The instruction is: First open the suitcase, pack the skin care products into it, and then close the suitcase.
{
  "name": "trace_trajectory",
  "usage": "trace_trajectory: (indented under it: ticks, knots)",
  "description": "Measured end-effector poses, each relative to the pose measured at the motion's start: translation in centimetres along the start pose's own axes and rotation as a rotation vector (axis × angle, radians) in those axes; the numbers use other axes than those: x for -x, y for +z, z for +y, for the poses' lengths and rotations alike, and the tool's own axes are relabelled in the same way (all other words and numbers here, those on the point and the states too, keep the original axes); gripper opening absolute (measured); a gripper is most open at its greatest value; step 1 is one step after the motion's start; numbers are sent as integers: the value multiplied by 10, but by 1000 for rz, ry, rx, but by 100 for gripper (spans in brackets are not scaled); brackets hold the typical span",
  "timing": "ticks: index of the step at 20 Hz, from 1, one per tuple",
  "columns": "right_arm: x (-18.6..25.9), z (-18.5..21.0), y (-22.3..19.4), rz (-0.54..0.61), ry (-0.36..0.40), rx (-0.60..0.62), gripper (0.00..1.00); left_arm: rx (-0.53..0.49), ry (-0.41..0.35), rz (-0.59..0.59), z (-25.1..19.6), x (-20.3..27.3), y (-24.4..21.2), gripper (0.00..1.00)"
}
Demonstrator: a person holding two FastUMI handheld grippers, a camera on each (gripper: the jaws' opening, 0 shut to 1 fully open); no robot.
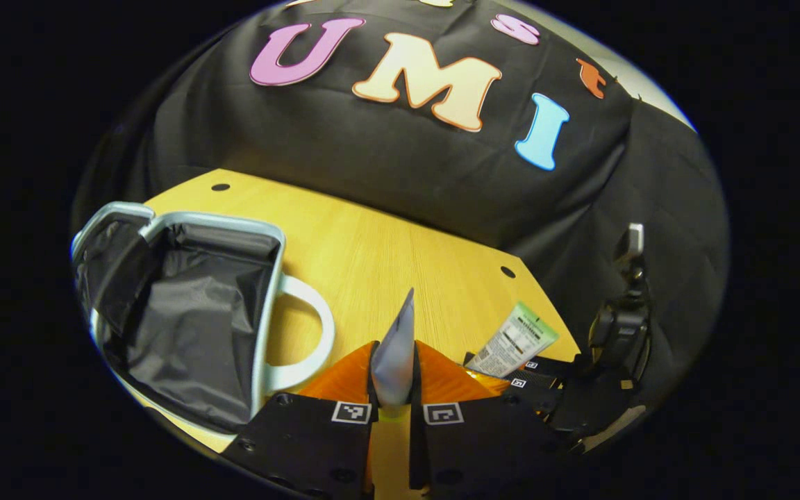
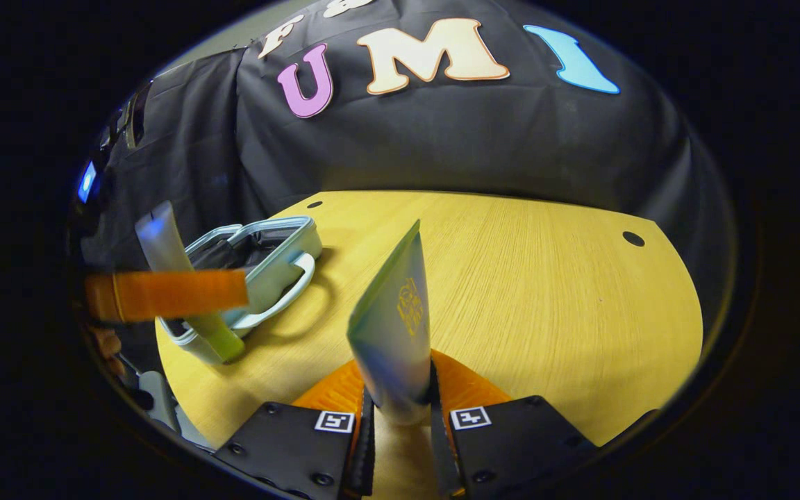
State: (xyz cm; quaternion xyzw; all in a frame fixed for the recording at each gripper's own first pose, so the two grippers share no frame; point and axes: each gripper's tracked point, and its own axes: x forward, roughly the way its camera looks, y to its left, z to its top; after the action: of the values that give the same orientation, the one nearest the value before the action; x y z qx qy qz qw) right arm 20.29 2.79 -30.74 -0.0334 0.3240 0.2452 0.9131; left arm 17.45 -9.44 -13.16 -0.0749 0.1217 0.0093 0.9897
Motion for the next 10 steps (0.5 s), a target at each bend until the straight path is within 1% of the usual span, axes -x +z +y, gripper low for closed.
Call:
trace_trajectory:
  ticks: [1, 3, 5, 7, 8, 9, 10]
  knots:
    - [4, 1, 1, 11, -5, -5, 36, -10, 13, 3, 12, 10, 10, 13]
    - [13, 4, 3, 30, -17, 8, 36, -26, 55, 21, 46, 28, 23, 13]
    - [18, 14, 6, 39, -15, 23, 36, 7, 98, 60, 85, 39, 24, 13]
    - [22, 27, 12, 35, -8, 15, 36, 47, 158, 145, 128, 48, 14, 13]
    - [24, 33, 15, 32, -8, 11, 36, 53, 186, 190, 148, 50, 8, 17]
    - [25, 39, 18, 30, -13, 7, 36, 56, 201, 241, 165, 53, 0, 13]
    - [25, 44, 19, 34, -20, -2, 36, 55, 207, 295, 179, 53, -9, 13]
